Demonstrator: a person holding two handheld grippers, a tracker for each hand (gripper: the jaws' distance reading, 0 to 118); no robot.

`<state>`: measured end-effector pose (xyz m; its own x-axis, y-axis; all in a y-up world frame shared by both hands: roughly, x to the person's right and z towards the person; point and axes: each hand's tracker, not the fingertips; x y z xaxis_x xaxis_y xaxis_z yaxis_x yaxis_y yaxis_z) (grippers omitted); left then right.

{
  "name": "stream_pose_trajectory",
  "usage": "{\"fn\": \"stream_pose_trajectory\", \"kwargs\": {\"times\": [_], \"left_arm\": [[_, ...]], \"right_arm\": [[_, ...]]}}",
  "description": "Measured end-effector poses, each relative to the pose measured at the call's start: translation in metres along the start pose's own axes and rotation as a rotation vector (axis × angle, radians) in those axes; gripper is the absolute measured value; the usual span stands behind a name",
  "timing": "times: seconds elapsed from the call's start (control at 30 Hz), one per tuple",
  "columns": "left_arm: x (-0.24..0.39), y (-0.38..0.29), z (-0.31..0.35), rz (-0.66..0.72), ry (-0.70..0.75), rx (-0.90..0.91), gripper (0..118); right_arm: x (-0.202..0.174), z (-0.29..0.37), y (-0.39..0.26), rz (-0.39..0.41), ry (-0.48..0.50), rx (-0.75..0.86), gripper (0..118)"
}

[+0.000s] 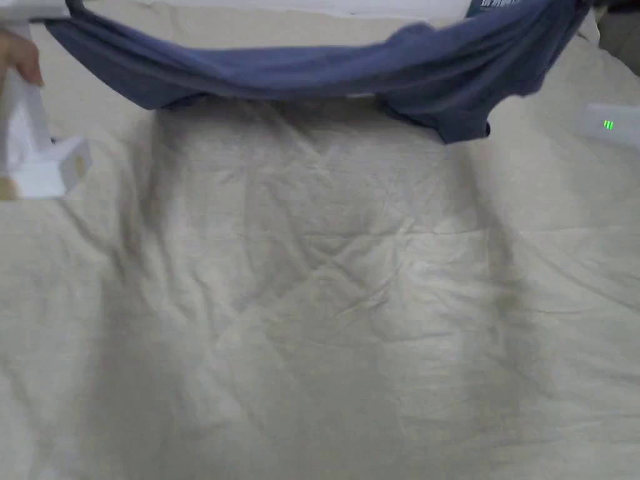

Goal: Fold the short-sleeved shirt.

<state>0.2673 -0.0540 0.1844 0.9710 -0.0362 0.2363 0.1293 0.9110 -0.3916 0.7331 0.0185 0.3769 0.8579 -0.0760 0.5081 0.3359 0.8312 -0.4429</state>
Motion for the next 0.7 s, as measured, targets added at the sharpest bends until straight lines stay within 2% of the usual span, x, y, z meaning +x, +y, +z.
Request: {"fn": "stream_pose_trajectory", "kwargs": {"times": [0.17,0.3,0.4,0.53,0.7], "left_arm": [[-0.010,-0.093,0.057,0.016,-0.035,-0.104,3],[-0.024,-0.161,0.099,0.024,-0.044,-0.175,3],[-0.036,-0.206,0.129,0.059,-0.029,-0.225,3],[-0.048,-0.251,0.165,0.091,-0.014,-0.265,3],[-0.065,-0.293,0.206,0.143,0.036,-0.307,3]], "right_arm": [[0.034,0.018,-0.123,0.020,-0.003,-0.160,7],[0.066,0.032,-0.211,0.004,-0.019,-0.263,7],[0.079,0.049,-0.267,0.072,-0.033,-0.312,7],[0.086,0.081,-0.317,0.065,-0.006,-0.328,7],[0.092,0.124,-0.364,0.170,-0.001,-0.346,7]]}}
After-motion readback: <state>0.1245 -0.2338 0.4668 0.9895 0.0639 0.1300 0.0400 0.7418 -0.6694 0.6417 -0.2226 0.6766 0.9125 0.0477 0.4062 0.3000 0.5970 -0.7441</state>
